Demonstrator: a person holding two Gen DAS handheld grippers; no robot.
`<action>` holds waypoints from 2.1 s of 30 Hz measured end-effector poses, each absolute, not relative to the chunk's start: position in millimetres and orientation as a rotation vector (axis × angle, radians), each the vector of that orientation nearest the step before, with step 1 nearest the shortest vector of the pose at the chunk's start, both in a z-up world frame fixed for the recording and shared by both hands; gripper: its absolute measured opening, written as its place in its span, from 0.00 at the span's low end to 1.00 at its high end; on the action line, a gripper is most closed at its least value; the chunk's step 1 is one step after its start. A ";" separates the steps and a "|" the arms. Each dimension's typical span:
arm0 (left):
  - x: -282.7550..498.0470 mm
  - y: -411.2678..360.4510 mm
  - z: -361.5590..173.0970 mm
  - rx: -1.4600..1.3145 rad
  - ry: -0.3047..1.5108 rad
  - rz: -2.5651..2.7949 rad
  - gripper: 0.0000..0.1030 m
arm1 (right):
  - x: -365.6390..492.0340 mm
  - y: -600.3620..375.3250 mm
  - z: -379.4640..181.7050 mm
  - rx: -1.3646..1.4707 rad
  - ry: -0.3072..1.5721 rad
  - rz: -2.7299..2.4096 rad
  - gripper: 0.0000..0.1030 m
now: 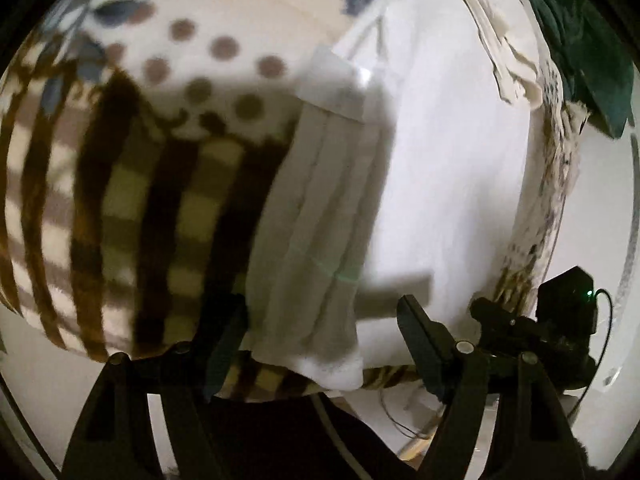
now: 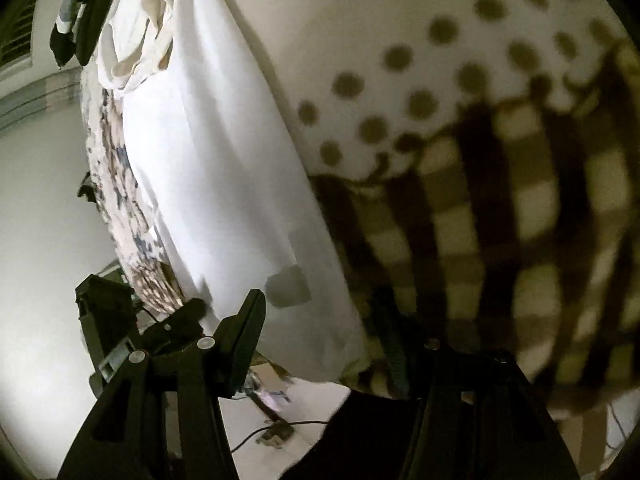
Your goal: Fold small clothes
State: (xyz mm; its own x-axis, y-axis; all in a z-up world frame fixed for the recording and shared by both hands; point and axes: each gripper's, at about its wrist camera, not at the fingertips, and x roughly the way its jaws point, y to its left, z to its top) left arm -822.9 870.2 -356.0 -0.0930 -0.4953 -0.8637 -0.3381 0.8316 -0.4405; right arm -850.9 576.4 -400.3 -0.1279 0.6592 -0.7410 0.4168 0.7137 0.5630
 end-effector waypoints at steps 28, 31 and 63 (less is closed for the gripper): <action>-617.7 883.5 -250.8 -0.952 1.296 -0.250 0.06 | -671.9 567.3 -266.1 0.885 1.399 0.358 0.06; -559.7 882.9 -272.5 -0.927 1.321 -0.241 0.07 | -611.8 564.6 -277.7 0.872 1.359 0.307 0.06; -448.7 895.8 -341.0 -0.748 1.386 -0.213 0.35 | -489.8 534.6 -324.3 0.695 1.329 0.024 0.31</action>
